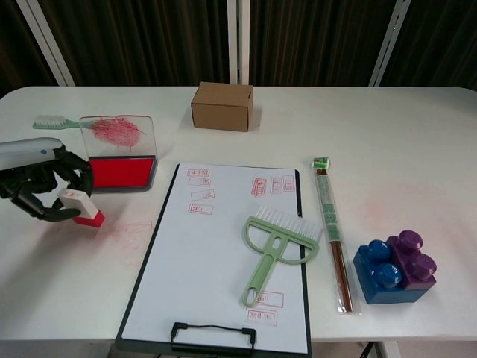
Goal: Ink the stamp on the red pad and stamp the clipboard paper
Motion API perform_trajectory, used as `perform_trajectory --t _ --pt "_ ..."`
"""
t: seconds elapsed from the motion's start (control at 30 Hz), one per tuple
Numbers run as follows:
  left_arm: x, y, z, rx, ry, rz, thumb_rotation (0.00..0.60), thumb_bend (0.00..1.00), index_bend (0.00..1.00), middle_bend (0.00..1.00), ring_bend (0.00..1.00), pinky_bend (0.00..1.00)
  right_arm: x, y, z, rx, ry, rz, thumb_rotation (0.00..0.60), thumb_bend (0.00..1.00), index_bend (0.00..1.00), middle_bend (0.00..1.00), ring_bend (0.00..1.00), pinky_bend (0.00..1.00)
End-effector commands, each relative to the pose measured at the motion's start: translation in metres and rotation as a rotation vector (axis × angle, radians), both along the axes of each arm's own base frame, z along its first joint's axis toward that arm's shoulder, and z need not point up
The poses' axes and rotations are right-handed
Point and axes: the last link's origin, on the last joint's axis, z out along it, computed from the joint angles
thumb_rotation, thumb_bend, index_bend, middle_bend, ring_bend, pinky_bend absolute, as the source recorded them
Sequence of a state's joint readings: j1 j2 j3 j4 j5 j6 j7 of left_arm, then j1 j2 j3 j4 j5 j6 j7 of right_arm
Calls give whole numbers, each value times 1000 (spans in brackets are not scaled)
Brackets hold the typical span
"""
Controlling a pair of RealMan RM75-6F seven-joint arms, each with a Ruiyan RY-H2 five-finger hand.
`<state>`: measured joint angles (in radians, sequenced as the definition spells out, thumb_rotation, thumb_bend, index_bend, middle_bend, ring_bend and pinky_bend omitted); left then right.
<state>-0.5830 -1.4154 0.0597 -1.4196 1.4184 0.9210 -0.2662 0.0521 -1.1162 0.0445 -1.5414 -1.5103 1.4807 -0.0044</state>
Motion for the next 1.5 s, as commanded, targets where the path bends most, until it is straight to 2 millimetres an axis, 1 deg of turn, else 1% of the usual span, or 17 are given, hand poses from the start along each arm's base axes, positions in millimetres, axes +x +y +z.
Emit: perform_trajectory --t 0.03,0.23,0.4,0.63,0.83,1.0,1.5 --pt "-6 -4 -6 1 -6 5 600 457 680 687 1000 1000 0 1 1 -4 1 -4 600 287 0 0 0 0" --pt "-15 -5 -11 0 -6 19 600 456 674 681 1000 1000 0 1 2 -7 0 -4 600 287 0 0 0 0" --pt "-18 -3 -10 8 -7 21 600 453 665 675 1000 1000 1 0 1 -6 0 -5 600 287 0 0 0 0" --pt "-20 -2 -9 12 0 9 600 443 644 654 1000 1000 1 -1 0 -1 2 -5 600 287 0 0 0 0" --pt "-22 -3 -10 8 14 2 600 437 604 594 1000 1000 2 -1 1 -3 7 -3 600 286 0 0 0 0" --pt "-21 -2 -9 12 16 -6 600 432 595 559 1000 1000 3 -1 1 -4 8 -1 600 287 0 0 0 0" --pt "-24 -2 -6 13 14 -7 600 411 548 524 1000 1000 5 -1 -1 3 14 1 600 298 0 0 0 0"
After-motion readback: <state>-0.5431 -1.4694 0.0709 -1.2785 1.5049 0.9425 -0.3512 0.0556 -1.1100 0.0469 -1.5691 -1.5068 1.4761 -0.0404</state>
